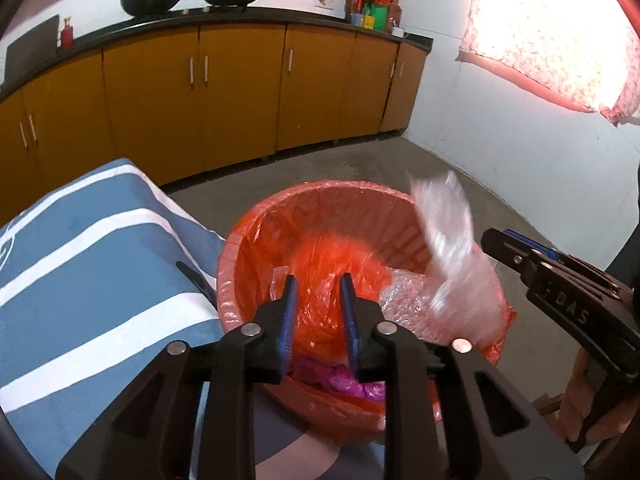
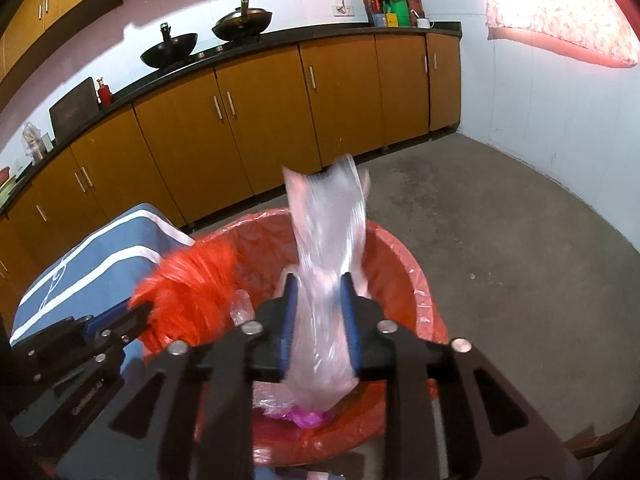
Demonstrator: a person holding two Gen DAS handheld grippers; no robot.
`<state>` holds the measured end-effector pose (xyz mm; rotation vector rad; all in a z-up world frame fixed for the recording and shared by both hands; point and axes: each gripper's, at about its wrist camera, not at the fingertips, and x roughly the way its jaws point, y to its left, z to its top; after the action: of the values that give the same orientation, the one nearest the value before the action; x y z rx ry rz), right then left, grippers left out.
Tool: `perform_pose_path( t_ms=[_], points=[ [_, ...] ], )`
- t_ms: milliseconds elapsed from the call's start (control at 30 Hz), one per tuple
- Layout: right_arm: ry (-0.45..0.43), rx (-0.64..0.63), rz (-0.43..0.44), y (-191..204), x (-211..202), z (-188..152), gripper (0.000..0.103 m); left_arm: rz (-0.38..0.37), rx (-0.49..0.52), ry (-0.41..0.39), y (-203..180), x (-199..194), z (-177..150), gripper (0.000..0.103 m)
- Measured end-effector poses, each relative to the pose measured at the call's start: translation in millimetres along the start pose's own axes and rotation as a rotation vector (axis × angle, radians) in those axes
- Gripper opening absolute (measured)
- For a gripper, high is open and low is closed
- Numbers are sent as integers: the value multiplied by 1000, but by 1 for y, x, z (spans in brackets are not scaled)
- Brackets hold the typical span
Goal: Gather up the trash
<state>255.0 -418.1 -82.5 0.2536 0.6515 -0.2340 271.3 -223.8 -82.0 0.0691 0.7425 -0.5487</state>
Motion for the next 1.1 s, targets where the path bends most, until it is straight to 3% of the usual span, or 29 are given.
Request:
perform_pose_path(
  t_ms=[300, 533, 933, 1100],
  points=[
    [-9, 4, 3, -2, -7, -1, 27, 43, -34, -8, 16, -12, -2, 29],
    [-49, -5, 21, 7, -35, 3, 33, 90, -59, -46, 31, -47, -4, 33],
    [-144, -47, 64, 20, -123, -13, 61, 200, -101, -159, 65, -158, -36, 47],
    [-193, -93, 78, 30, -165, -33, 87, 254, -131, -216, 75, -202, -60, 66]
  ],
)
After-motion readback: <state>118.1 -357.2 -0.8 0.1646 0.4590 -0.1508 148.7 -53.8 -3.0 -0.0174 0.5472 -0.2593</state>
